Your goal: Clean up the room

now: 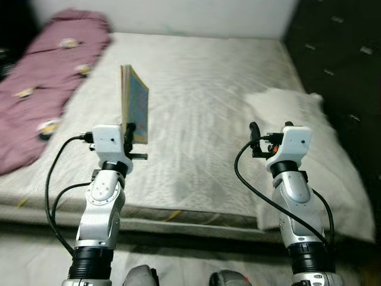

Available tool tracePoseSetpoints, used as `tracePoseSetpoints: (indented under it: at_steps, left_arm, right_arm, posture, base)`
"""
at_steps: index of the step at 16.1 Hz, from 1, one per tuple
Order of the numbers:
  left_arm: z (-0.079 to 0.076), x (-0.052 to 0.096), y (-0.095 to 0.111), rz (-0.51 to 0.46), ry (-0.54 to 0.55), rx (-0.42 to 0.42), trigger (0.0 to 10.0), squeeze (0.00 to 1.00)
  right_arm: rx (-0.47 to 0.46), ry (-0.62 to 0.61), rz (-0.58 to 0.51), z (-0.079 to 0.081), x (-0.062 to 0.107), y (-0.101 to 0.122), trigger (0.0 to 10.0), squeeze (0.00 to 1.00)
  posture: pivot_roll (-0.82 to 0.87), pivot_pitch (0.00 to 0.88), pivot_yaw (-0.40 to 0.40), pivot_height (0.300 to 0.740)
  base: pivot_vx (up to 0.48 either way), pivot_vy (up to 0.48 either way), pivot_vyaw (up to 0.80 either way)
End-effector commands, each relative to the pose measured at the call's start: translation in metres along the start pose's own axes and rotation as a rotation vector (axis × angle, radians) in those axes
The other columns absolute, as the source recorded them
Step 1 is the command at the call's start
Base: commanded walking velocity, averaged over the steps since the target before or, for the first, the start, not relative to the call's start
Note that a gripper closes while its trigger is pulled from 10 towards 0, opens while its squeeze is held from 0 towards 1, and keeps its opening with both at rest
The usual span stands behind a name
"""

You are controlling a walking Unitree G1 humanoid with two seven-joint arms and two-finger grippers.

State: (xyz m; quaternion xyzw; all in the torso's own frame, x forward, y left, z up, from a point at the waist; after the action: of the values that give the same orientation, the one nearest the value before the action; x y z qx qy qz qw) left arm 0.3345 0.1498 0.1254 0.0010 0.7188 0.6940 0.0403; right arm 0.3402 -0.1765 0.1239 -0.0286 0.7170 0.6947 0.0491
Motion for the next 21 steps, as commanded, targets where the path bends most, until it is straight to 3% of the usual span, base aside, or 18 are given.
tracePoseSetpoints:
  at_steps: [1,10,14,21]
  left_arm:
    - [-0.0021,-0.0027,0.0143,-0.050,-0.021,-0.005,10.0,0.00]
    - [-0.0060,-0.0024,0.0143,-0.052,-0.042,0.009,10.0,0.00]
    - [-0.0065,-0.0024,0.0143,-0.051,-0.041,0.014,10.0,0.00]
    - [-0.0052,-0.0017,0.0134,-0.049,-0.030,0.018,10.0,0.00]
  right_arm:
    - [-0.005,-0.005,0.001,-0.0012,-0.0002,0.0007,10.0,0.00]
    - [-0.002,-0.002,0.011,-0.0020,-0.0003,-0.0004,10.0,0.00]
    - [-0.001,-0.001,0.012,-0.0022,-0.0005,-0.0004,10.0,0.00]
    - [0.003,0.001,0.014,-0.0020,-0.0002,-0.0004,10.0,0.00]
  posture:
    - [-0.03,0.000,0.002,0.740]
    - [-0.03,0.000,-0.006,0.740]
    - [-0.03,0.000,-0.007,0.740]
    - [-0.03,0.000,-0.009,0.740]
  base:
    - [0.000,0.000,-0.59]
    - [0.000,0.000,-0.13]
    - [0.000,-0.060,-0.70]
    - [0.000,-0.208,-0.20]
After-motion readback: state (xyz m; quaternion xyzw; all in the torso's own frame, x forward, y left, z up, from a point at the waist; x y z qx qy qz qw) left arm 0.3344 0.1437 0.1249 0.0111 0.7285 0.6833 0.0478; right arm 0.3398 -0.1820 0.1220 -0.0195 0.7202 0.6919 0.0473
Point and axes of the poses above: a point about 5 cm out from each wrist's last joint towards the gripper, its own x axis pointing back from the gripper into the wrist, its own y axis along the axis of the wrist's last joint, z = x × y, the point moved 4 cm from there along -x, pointing out of the wrist towards the gripper, and after that the axes turned 1 degree about x, right-handed, at the moved point
